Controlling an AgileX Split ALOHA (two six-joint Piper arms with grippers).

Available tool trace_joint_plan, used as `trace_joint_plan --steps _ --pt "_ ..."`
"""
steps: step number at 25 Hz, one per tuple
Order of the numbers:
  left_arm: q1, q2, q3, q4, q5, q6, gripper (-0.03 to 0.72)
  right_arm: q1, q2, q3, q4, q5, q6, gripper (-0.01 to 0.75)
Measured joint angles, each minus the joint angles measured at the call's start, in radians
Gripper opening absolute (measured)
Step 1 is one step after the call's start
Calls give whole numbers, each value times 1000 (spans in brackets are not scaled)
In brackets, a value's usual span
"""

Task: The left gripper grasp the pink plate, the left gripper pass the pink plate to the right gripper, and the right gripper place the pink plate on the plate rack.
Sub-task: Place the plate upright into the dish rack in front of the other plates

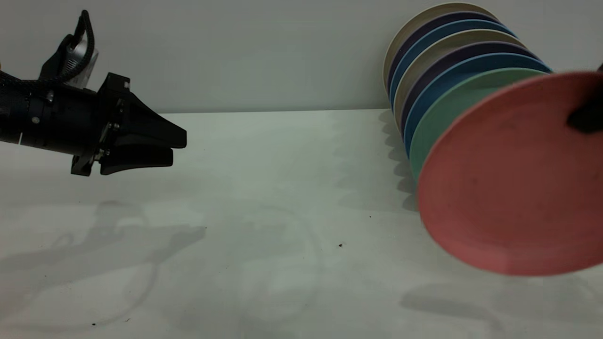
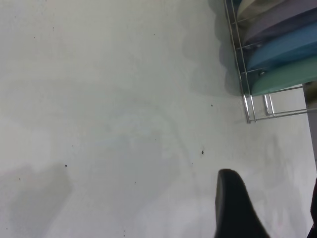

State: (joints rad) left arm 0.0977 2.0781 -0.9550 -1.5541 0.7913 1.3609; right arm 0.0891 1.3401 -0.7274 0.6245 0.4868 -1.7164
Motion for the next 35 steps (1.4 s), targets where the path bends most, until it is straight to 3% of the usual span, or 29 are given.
trace_joint_plan --steps 12,22,35 --pt "0 0 0 45 -1 -2 410 0 145 -244 -218 43 66 92" --pt "0 0 0 67 -24 -3 410 0 281 -497 -307 163 118 92" --pt "0 0 0 71 -39 -4 410 0 380 -583 -326 164 148 92"
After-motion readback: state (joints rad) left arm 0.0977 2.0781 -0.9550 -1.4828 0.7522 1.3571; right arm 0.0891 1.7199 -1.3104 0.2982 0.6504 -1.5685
